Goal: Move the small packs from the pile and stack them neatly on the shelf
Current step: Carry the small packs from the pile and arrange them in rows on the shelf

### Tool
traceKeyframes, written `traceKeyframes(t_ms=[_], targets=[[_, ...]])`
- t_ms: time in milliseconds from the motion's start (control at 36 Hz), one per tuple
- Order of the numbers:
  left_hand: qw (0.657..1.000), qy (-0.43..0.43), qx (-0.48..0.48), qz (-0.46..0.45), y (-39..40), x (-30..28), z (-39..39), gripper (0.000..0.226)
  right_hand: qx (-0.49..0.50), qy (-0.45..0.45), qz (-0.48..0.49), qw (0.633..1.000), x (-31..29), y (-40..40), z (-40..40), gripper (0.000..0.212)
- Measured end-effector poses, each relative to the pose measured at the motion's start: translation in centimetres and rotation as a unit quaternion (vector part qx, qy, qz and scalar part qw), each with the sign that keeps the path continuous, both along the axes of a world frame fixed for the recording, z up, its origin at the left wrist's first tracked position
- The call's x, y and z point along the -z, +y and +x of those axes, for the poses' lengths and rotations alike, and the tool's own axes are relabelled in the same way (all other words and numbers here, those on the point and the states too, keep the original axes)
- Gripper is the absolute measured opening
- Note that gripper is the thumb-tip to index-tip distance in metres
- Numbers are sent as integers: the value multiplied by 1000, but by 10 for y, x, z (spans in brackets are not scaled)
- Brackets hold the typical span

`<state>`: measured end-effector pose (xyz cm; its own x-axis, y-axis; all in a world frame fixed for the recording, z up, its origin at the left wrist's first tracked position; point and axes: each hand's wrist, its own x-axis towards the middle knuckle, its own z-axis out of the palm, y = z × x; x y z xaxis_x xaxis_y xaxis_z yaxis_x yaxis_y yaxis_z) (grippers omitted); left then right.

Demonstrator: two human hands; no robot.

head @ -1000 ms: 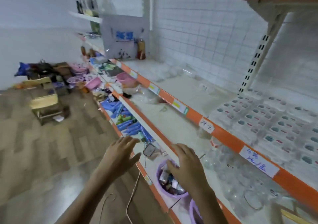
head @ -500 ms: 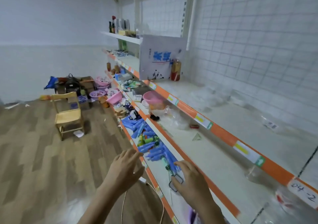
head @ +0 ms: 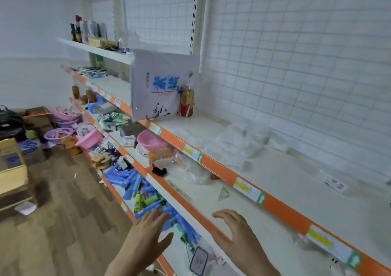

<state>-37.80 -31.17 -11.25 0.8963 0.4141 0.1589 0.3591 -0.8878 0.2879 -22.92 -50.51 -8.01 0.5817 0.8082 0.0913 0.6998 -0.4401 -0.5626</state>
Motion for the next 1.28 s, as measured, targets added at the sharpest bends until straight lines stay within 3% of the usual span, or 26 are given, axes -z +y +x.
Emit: traceKeyframes(t_ms=[56,194,333,472,611,833,1083,1278], targets=[[999,10,23,-23,14,-13,26,40,13,-14,23,1000,-9,11,23,27],[995,-64,66,27,54,-55,101,45,54,-61,109,991,-37,46,95,28],[982,-111,133,73,100,-101,190,68,112,-83,146,979,-69,69,181,30],[969,-125,199,70,132,-135,288,44,191,-66,118,972,-83,73,262,27],[964,-94,245,30,151,-130,372,32,228,-42,75,970,-76,82,313,24],[943,-17,330,-36,148,-90,462,28,268,60,-23,961,-41,106,338,37],[910,68,404,-65,160,-71,507,41,360,128,45,923,-33,125,327,46],[878,58,470,-78,176,-63,509,41,403,135,54,904,-31,139,314,43]])
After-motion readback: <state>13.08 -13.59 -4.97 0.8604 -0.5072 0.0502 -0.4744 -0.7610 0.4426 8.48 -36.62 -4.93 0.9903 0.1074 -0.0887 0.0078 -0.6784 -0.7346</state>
